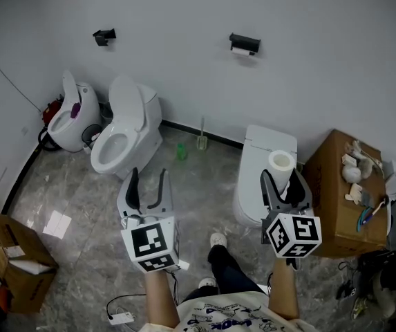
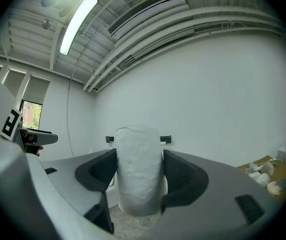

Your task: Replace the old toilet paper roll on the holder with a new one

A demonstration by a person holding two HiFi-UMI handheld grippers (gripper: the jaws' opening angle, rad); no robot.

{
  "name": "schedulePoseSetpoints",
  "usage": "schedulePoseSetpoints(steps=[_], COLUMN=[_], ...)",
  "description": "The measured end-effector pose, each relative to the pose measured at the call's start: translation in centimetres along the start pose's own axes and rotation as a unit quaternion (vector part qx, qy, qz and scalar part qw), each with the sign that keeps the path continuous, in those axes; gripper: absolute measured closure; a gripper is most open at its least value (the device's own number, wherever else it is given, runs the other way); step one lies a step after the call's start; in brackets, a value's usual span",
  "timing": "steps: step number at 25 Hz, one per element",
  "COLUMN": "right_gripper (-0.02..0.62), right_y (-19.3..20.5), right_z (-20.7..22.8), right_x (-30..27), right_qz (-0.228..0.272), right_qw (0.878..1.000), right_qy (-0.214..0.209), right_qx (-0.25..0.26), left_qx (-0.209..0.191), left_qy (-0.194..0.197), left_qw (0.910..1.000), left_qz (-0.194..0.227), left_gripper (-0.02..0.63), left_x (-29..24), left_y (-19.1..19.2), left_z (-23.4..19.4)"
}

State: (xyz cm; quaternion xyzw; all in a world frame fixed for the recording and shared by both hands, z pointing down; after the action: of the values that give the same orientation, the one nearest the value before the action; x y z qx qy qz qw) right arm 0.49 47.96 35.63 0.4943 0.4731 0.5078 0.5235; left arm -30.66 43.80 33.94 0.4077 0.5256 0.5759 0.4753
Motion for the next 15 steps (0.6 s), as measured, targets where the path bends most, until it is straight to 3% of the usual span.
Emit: schedulePoseSetpoints(steps=[15], right_gripper=[0.299], right_y=[-3.2], right_z=[7.2], right_x=[-19.5], right_qz=[0.021], right_qw=[1.0], right_qy=[-0.019], right_qx=[0.006], left_qx=[0.001], left_qy=[-0.031], left_qw=[0.9994], left_qz=[0.016], left_gripper=[0.376], left_x=[-18.9], left_y=[-3.3], left_z=[1.8])
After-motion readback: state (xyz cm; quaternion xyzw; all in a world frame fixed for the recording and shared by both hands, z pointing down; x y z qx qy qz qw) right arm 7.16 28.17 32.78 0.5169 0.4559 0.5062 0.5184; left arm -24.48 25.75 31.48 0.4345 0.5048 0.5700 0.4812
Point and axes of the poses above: the fingertips, and each gripper's own axes: x backward along the fingers, z to its right, y out of its underside, the point moved 10 cm from there along x, backward along the fingers, and after that the axes turned 1 degree about -x, right-handed, at the moved point
